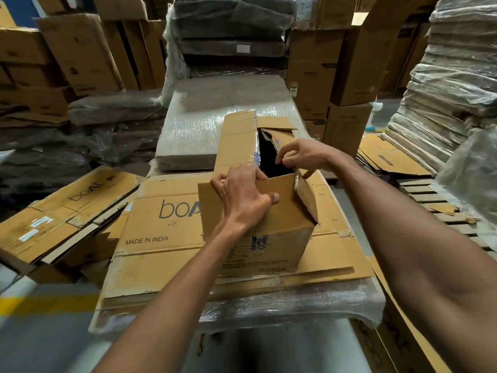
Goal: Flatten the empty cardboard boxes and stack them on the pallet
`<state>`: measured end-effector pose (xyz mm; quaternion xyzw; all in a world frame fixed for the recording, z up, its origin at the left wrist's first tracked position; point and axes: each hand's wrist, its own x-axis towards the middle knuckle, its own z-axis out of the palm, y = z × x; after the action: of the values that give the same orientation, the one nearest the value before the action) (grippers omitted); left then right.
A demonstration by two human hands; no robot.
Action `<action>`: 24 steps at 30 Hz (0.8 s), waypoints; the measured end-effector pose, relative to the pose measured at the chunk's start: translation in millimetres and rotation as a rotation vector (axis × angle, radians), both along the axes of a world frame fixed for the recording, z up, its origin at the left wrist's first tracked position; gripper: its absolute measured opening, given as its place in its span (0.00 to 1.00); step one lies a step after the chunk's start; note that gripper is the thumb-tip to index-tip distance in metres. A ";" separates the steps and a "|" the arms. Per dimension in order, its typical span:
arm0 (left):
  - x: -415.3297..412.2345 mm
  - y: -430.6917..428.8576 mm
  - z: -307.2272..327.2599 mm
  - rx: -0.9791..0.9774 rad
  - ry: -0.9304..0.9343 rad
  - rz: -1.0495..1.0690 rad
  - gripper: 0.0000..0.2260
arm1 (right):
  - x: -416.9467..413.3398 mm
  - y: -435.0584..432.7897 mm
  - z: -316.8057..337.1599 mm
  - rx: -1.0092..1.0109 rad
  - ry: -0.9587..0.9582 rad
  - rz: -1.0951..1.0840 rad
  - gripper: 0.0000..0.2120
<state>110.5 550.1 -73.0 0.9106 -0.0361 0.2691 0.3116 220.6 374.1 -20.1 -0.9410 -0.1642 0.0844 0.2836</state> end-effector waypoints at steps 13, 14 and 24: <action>-87.0 -24.6 -35.5 0.415 -0.507 -0.074 0.01 | -1.4 1.3 -5.6 -0.195 -0.138 0.057 0.10; -93.3 -30.3 -41.1 0.431 -0.484 -0.127 0.02 | -2.5 5.2 -9.6 -0.281 -0.174 0.067 0.12; -69.7 14.6 -33.1 0.340 0.675 -0.498 0.46 | -25.8 29.3 -63.5 -0.331 -0.247 0.053 0.23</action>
<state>40.8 564.7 -106.1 0.9491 -0.1943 -0.1357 0.2072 194.9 403.4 -83.6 -0.9733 -0.2064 0.0014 0.1007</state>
